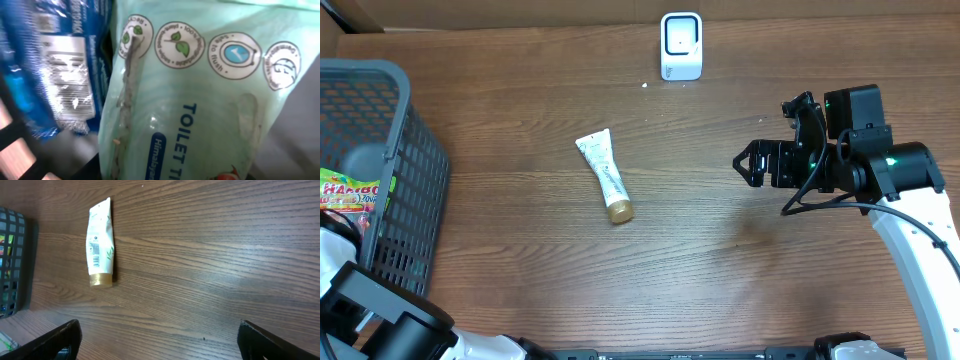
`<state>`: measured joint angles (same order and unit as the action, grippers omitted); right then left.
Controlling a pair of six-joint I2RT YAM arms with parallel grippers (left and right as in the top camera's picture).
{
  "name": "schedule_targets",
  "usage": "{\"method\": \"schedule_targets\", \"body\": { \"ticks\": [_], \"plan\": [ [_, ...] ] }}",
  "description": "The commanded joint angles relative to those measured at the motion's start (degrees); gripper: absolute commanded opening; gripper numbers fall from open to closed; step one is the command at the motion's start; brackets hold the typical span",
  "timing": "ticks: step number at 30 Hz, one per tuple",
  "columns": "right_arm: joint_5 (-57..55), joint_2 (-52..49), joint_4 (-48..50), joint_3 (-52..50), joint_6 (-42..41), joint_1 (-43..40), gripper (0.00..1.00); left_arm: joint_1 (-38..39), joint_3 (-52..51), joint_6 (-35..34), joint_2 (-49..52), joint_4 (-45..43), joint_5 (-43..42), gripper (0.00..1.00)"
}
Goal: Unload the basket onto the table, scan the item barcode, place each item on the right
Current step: 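Reach the left gripper into the basket and grasp the mint-green tissue pack, then place the mint-green pack on the table right of the tube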
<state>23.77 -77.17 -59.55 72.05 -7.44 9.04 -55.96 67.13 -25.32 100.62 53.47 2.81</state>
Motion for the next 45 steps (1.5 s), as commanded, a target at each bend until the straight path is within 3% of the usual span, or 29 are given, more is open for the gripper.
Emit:
{"method": "schedule_targets", "body": {
  "ticks": [1,13,18,22,30,40,45],
  "plan": [
    [0.33,0.15,0.63,1.03,0.24,0.24,1.00,0.13,10.08,0.04,-0.57,5.44,0.07,0.35],
    [0.33,0.15,0.94,1.03,0.24,0.24,1.00,5.20,46.86,9.14,-0.68,25.92,-9.40,0.34],
    [0.35,0.15,0.94,1.03,0.24,0.24,1.00,13.55,61.18,12.13,-0.68,33.05,-9.88,0.35],
    [0.33,0.15,0.92,1.03,0.24,0.24,1.00,25.20,68.46,12.24,-0.70,38.05,-9.86,0.36],
    [0.31,0.15,1.14,1.03,0.24,0.24,1.00,49.77,58.47,4.63,-0.55,36.50,-8.35,0.36],
    [-2.34,0.15,1.14,1.03,0.02,0.22,1.00,74.49,32.30,-8.26,1.27,12.48,-8.83,0.40],
    [-2.71,0.15,1.14,1.03,0.00,0.22,1.00,81.72,27.80,-12.68,7.10,5.79,-8.59,0.40]
  ]
}}
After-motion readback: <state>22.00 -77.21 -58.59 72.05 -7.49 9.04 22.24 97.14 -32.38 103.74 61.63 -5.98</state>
